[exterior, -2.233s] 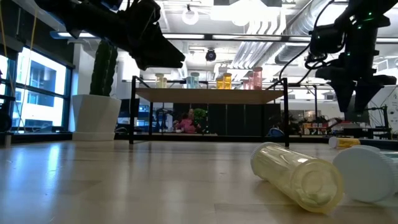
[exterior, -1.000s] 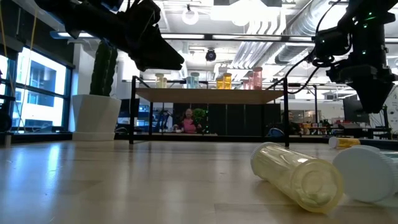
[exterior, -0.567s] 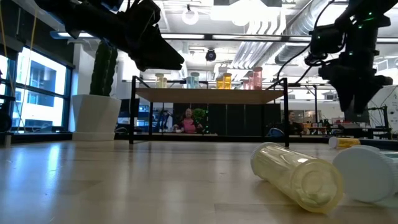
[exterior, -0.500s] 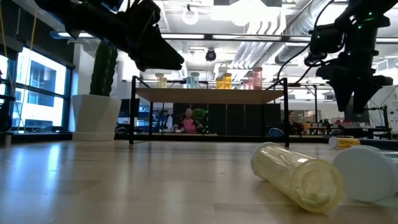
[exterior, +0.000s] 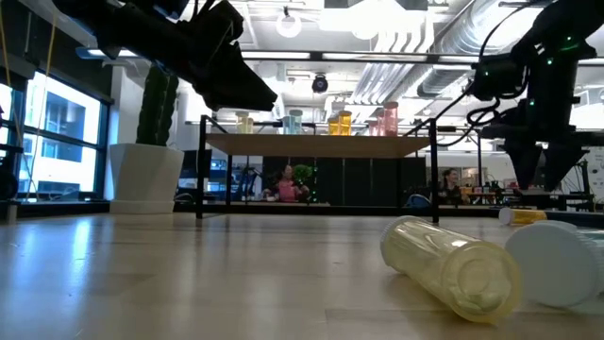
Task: Pick and place medicine bottles onto shelf by color
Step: Put the orange pill bottle on the shelf aligned with the other orange pill bottles
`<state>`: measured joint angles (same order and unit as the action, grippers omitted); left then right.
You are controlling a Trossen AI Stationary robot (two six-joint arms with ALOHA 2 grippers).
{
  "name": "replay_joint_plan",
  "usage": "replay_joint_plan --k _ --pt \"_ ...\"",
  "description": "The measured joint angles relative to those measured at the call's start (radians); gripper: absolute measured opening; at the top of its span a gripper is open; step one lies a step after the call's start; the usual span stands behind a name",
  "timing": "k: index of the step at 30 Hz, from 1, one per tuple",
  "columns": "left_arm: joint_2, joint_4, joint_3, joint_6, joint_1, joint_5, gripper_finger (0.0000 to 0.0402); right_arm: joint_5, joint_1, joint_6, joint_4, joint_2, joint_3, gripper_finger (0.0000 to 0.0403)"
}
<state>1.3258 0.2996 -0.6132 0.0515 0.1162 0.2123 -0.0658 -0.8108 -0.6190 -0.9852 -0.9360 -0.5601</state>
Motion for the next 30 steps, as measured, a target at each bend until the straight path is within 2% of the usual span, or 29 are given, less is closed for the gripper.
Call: replay_joint_plan --k 6,11,18,30 --pt "0.0 0.0 0.0 -0.001 0.0 0.0 0.0204 -0.012 0.0 0.003 0.123 0.0 0.037 0.0204" --pt "0.0 0.0 0.0 0.0 0.0 0.0 0.0205 -0.012 0.0 0.114 0.177 0.0 0.038 0.0204" --pt "0.0 0.0 0.0 0.001 0.0 0.0 0.0205 0.057 0.0 0.166 0.175 -0.011 0.038 0.0204" --pt "0.0 0.0 0.0 0.001 0.0 0.0 0.0204 0.154 0.008 0.215 0.189 -0.106 0.037 0.0204"
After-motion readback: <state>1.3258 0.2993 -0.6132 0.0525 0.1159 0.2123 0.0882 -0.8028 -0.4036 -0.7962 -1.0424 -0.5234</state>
